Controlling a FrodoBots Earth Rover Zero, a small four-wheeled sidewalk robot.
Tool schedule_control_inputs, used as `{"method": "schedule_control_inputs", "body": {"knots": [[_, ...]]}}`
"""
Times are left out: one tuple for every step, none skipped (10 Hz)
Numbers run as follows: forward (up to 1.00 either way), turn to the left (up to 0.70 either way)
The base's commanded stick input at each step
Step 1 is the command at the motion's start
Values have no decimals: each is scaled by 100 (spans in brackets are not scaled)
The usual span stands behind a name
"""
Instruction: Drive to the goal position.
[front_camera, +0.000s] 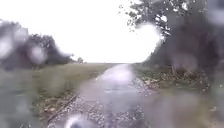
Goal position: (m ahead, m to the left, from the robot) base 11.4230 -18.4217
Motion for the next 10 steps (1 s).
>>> {"method": "schedule_control_inputs", "body": {"knots": [[100, 0], [100, -2], [100, -10], [100, -24], [100, -36], [100, -10], [100, 0], [100, 0], [100, 0], [100, 0]]}}
